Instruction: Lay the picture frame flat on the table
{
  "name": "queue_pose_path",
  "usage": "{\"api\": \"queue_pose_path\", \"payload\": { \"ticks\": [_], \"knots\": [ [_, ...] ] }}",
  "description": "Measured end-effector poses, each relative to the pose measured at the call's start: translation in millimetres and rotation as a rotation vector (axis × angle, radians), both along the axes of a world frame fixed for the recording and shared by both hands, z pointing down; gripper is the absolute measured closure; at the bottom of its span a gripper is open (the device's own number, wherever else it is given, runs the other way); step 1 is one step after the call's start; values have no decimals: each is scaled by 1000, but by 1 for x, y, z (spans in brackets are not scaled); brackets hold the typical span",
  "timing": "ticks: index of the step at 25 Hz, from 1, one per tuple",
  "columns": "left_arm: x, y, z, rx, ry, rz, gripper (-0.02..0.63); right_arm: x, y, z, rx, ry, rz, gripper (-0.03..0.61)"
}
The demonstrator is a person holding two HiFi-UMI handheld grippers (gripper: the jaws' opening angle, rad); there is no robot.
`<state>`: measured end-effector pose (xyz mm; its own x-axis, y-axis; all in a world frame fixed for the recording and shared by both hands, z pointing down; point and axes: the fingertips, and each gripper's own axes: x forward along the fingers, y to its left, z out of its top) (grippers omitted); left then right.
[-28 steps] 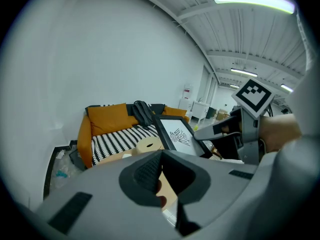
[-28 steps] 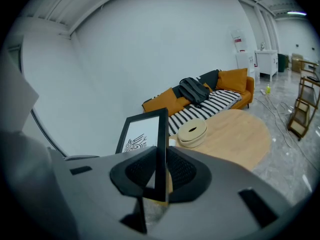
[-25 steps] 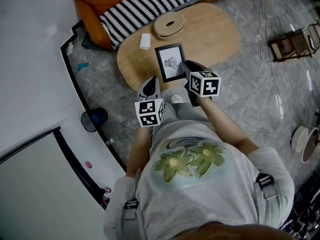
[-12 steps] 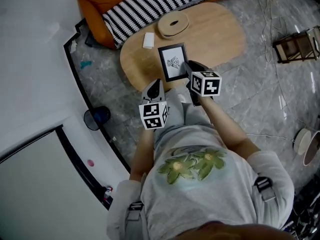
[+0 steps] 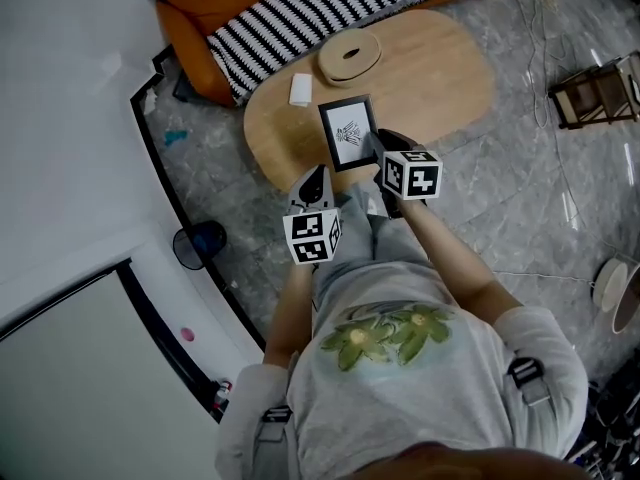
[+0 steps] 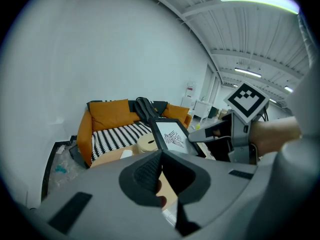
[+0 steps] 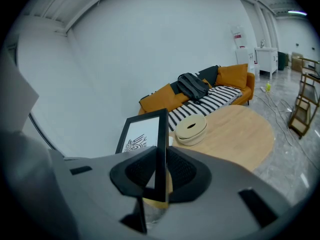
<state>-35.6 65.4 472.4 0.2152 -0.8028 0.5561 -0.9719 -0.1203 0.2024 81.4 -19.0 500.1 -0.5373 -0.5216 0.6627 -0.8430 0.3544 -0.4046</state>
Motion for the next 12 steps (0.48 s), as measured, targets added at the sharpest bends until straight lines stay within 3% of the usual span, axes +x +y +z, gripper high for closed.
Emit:
{"api": "queue_pose_path", "payload": {
  "ticks": [12],
  "knots": [
    [-10, -13, 17, -18, -3, 1, 598, -12, -18, 19, -4, 18, -11, 506]
  ]
}}
